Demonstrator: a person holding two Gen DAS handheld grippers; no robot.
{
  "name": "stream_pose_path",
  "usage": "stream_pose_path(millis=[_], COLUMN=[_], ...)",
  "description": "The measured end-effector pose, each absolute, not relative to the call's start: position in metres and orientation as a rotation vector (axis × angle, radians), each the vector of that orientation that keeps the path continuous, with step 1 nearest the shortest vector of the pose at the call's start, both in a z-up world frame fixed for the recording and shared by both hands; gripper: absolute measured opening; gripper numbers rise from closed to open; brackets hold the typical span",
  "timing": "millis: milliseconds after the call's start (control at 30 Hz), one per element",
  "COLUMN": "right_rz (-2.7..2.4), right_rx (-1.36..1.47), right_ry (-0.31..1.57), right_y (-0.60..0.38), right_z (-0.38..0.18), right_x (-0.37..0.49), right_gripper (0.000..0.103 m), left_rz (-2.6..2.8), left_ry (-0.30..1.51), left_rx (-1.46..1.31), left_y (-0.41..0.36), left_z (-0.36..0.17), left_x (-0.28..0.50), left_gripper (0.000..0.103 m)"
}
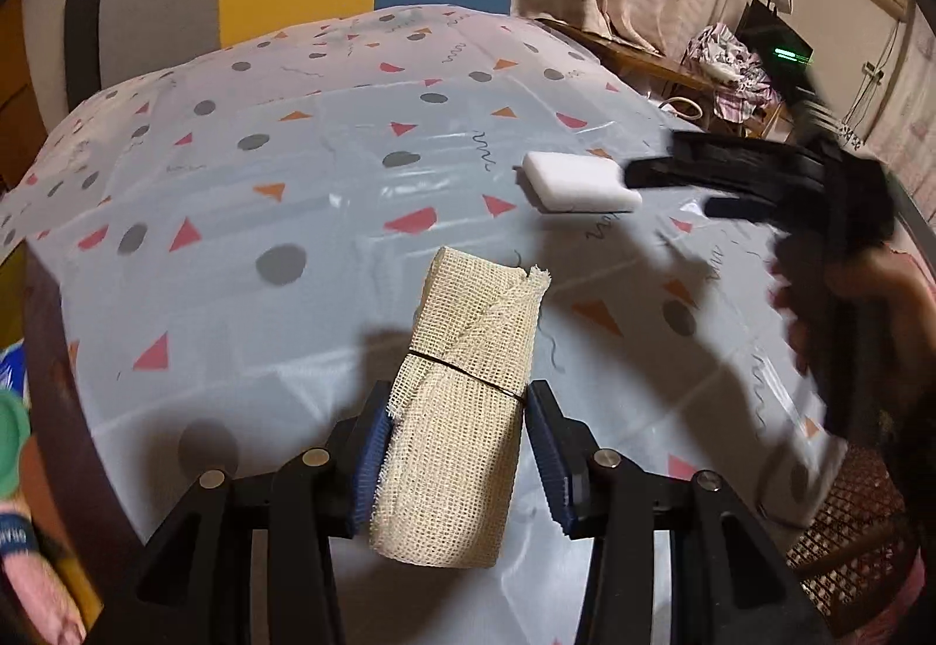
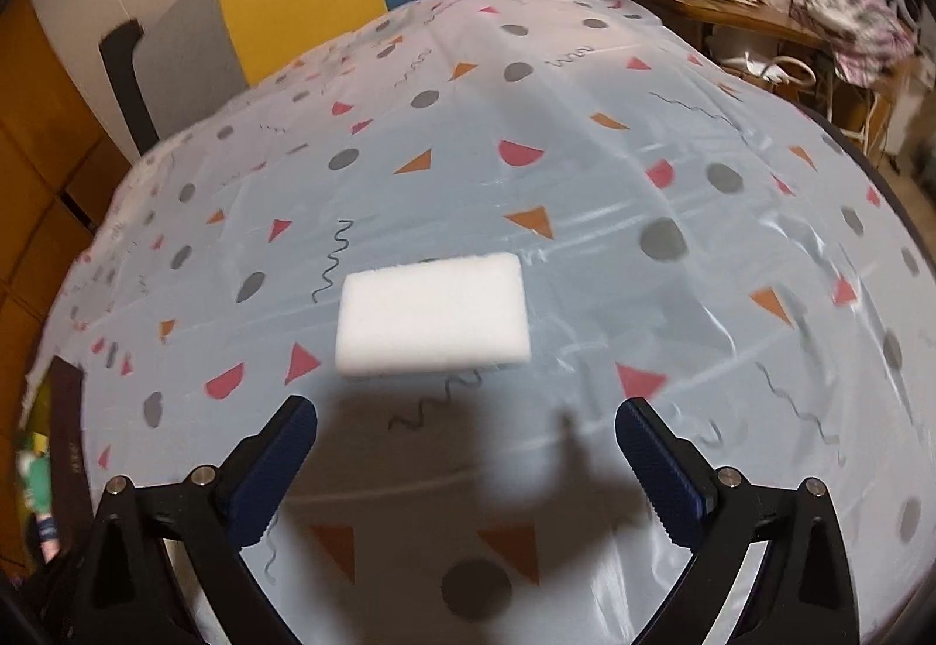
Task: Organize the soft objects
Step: 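Grasp the white sponge with the right tool while the left tool holds the loofah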
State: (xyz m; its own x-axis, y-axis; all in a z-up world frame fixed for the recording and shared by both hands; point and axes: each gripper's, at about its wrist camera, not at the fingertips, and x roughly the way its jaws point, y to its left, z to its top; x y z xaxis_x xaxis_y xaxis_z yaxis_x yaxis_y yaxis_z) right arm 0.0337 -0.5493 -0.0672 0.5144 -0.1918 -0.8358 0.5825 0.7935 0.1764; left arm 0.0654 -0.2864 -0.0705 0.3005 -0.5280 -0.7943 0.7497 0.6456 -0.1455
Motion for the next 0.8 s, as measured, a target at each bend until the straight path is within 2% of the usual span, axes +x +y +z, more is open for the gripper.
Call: stream_pose_path(millis=[533, 700, 800], right_rz=[-0.498, -0.364, -0.190], right_rx=[0.361, 0.123, -0.113], right_ry=[1.044, 1.071, 1.163], right_y=[-0.553, -0.530, -0.508], right_z=[-0.087, -0.079, -0.079], right_x=[0.109, 0.116, 0.117], right_gripper=[0.103, 0.103, 0.103], left_rz=[-0.875, -0.872, -0.872], left_ry=[0.920, 0.930, 0.927], left_rx=[0.167, 0.155, 0.145], left_y=[-0.245, -0.240, -0.235], left_z=[-0.049, -0.048, -0.045], left_x=[0.055, 0.056, 0.055], left_gripper=[0.046, 0.046, 0.046])
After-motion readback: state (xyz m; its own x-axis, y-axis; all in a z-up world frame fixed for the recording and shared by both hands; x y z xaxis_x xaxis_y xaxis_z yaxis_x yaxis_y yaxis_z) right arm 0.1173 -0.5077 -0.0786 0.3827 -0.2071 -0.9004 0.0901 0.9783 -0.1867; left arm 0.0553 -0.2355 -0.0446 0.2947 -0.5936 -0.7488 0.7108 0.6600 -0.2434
